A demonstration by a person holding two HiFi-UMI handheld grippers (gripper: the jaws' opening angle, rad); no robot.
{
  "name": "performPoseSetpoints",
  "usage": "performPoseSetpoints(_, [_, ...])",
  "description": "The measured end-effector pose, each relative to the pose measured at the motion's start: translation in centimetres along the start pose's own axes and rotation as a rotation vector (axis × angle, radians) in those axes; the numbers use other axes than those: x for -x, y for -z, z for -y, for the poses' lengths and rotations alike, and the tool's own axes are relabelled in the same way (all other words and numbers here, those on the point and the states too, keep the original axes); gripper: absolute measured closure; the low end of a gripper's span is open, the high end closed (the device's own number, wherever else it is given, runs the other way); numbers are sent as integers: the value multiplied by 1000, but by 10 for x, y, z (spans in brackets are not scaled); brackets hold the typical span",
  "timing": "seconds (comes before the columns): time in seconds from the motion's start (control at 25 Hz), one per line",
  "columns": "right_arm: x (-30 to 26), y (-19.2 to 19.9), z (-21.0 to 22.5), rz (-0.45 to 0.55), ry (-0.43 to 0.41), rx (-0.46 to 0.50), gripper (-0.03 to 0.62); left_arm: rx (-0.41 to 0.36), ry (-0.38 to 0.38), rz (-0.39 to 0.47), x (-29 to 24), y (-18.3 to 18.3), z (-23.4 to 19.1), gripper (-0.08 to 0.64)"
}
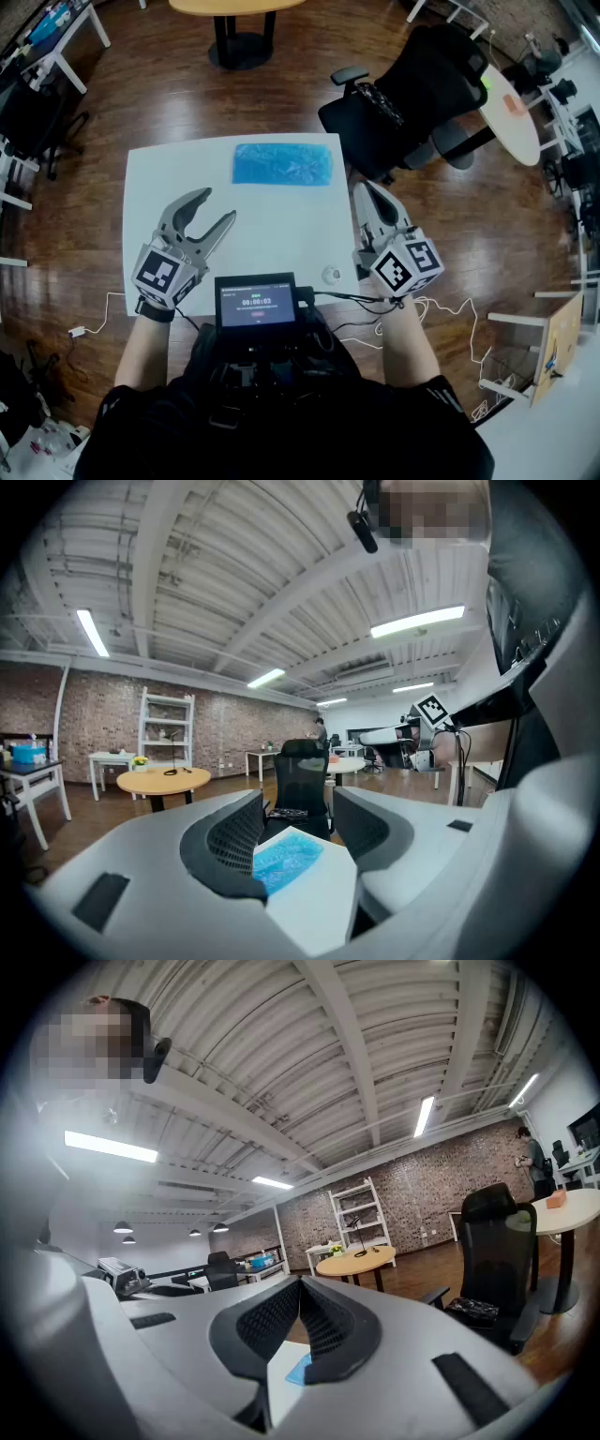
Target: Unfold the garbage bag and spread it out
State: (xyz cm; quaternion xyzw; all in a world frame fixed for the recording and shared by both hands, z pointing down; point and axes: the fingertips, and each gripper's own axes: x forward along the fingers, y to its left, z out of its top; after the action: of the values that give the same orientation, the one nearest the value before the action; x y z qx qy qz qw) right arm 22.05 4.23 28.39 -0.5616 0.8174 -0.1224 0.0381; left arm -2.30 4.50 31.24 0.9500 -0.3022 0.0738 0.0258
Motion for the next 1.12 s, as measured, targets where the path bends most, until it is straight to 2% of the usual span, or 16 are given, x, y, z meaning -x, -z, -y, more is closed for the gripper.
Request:
performPoseSetpoints(0.24, [-6,-4,2,3,-12,11,571,-44,32,-41,-21,10,1,325])
performPoseSetpoints(0.36, [-12,2,4,-13,-19,5,571,-37,27,-67,-38,18,-1,325])
performPoseSetpoints(0.56, [-20,13,-8,-35,-36,13,571,-118,37,-85,-54,33,-2,325])
performPoseSetpoints(0.64, [-24,15,12,-46,-36,15,571,-157,57,-104,-83,37,3,324])
performPoseSetpoints(0.76, [-30,18,53,-68,-37,18,571,-175,72,-135,-135,40,13,313])
performPoseSetpoints(1.0, [-39,35,78,-110,-17,41,571,-183,121,-186,-175,56,21,313])
performPoseSetpoints(1.12, [-46,42,89,-130,-8,46,569,-159,155,-229,-195,71,25,313])
